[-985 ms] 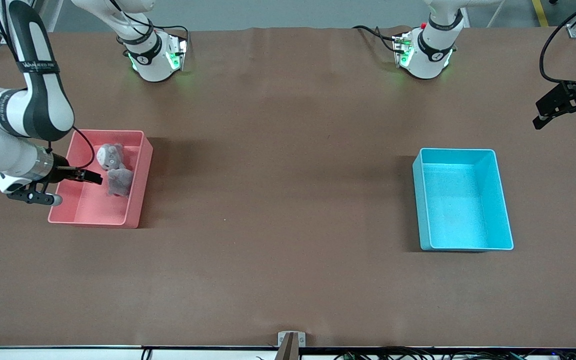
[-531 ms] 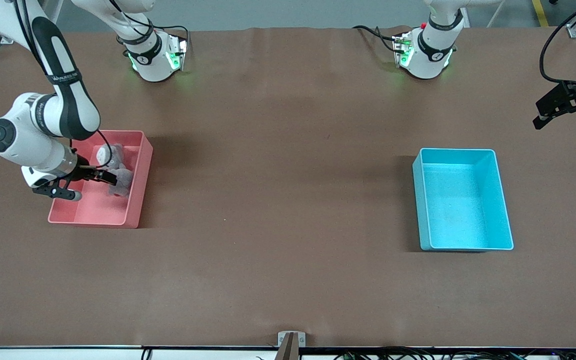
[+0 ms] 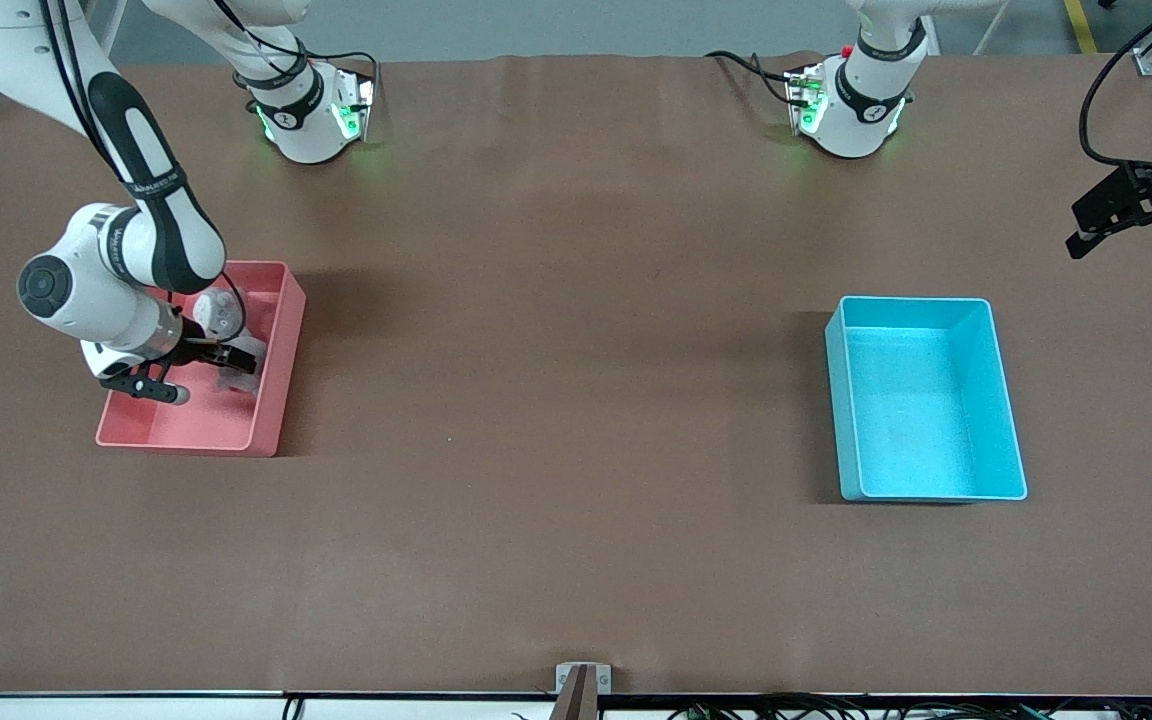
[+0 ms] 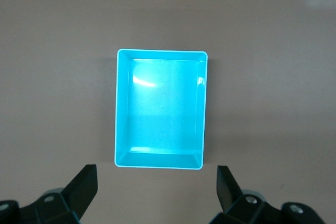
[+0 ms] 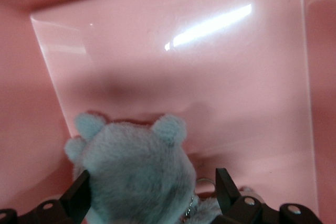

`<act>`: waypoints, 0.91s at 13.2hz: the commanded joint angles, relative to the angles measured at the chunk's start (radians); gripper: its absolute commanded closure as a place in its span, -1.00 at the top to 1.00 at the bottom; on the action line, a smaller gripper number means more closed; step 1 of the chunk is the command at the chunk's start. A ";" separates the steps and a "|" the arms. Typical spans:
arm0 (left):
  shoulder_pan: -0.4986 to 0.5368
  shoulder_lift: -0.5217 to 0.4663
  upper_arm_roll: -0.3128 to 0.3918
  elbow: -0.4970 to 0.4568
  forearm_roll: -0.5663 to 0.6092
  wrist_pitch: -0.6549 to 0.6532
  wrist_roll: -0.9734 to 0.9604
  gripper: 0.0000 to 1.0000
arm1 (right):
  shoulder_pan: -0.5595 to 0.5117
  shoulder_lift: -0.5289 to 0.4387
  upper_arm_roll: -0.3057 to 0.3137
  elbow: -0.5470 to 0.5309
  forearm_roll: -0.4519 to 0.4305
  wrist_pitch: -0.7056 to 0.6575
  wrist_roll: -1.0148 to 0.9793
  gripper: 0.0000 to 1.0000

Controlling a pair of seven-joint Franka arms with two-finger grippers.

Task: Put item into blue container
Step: 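Lower the right gripper and grasp the larger grey plush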

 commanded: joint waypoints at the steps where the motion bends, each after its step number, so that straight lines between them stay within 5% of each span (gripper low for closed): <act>1: 0.005 -0.004 -0.001 0.013 -0.014 -0.017 0.013 1.00 | -0.004 0.030 0.010 -0.015 0.046 0.020 0.012 1.00; 3: 0.005 -0.004 -0.001 0.013 -0.014 -0.017 0.013 1.00 | 0.013 0.034 0.010 -0.014 0.057 0.006 0.014 0.83; 9: 0.005 -0.004 -0.001 0.013 -0.014 -0.017 0.013 1.00 | 0.010 0.028 0.007 0.075 0.054 -0.160 -0.003 -0.66; 12: 0.005 -0.004 -0.001 0.013 -0.014 -0.017 0.013 1.00 | -0.005 0.027 0.003 0.216 0.043 -0.349 -0.003 -0.76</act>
